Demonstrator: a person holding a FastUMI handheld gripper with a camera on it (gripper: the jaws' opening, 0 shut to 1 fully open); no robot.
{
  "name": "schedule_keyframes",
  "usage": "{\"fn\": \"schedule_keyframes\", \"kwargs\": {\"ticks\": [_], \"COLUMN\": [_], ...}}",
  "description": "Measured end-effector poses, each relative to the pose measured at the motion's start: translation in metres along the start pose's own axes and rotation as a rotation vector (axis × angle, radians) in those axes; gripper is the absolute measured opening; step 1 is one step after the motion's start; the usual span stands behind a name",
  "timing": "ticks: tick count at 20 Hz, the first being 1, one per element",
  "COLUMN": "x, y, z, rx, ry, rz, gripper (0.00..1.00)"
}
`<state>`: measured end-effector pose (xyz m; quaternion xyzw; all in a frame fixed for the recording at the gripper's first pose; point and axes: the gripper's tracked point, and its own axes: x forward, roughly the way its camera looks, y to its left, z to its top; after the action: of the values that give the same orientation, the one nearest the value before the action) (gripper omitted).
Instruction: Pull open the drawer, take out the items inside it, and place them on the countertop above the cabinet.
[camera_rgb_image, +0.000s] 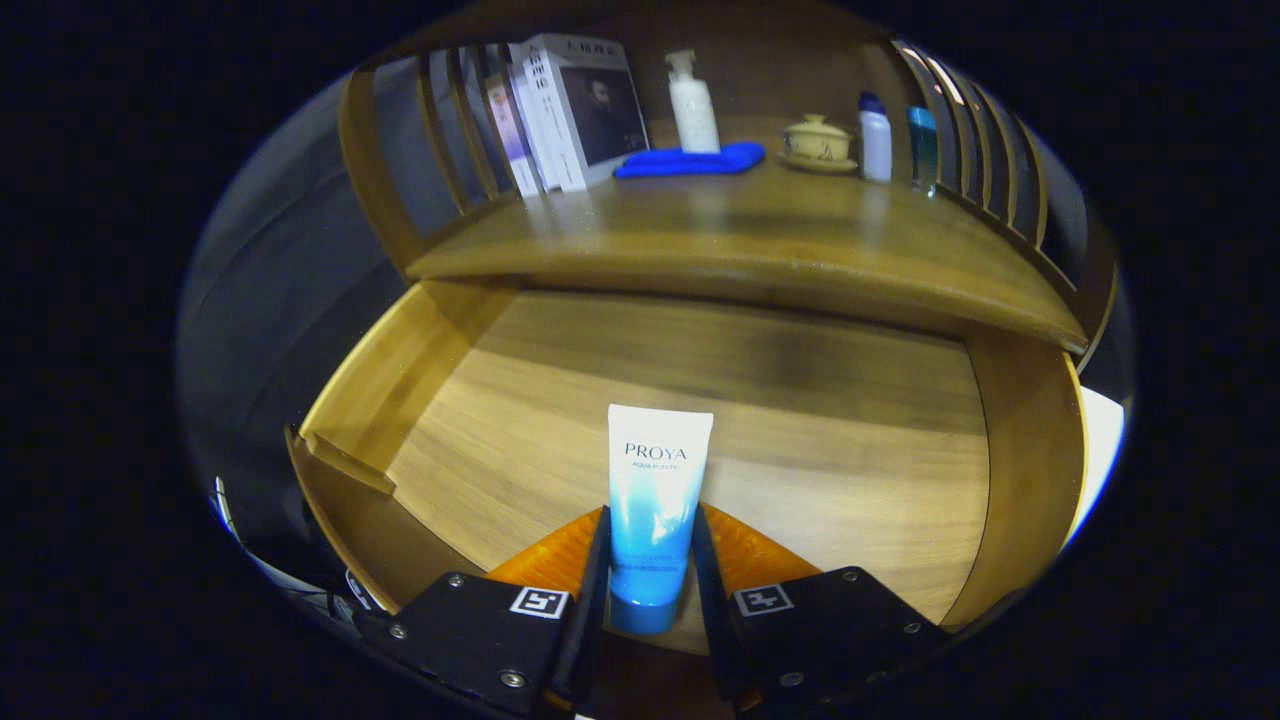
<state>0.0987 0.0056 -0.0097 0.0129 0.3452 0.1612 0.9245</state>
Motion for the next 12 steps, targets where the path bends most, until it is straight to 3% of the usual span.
{"fn": "schedule_keyframes", "kwargs": {"ticks": [6, 12], "x": [-0.019, -0.019], "y": [0.004, -0.006], "z": [0.066, 0.117], "rx": [-0.064, 0.035], "ry": [-0.196, -0.268], "rz": [-0.011, -0.043], "gripper": [0.46, 0.46]}}
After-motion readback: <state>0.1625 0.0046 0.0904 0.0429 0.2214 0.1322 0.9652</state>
